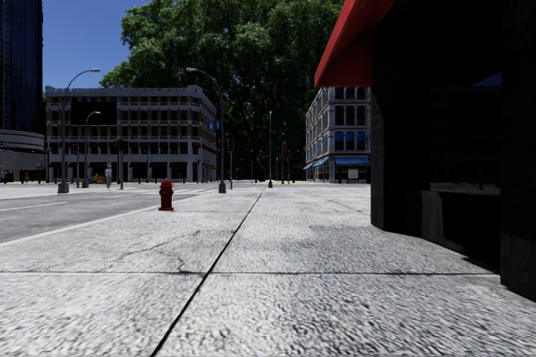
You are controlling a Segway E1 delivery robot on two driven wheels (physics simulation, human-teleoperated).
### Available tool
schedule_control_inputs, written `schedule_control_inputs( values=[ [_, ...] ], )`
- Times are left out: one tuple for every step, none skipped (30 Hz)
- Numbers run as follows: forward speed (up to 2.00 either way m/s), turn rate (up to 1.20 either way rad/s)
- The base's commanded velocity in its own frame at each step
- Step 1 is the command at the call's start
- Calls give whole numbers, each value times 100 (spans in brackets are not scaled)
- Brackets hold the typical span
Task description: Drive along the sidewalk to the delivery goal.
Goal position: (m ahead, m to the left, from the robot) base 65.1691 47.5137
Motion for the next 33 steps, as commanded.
schedule_control_inputs(
  values=[
    [194,0],
    [194,0],
    [194,0],
    [194,0],
    [194,0],
    [194,0],
    [194,0],
    [194,0],
    [198,0],
    [199,0],
    [199,0],
    [200,0],
    [200,0],
    [200,0],
    [200,0],
    [199,0],
    [199,0],
    [199,0],
    [199,0],
    [200,0],
    [200,0],
    [200,0],
    [200,0],
    [200,0],
    [200,0],
    [200,0],
    [200,0],
    [200,0],
    [200,0],
    [200,0],
    [200,0],
    [200,0],
    [200,0]
  ],
)
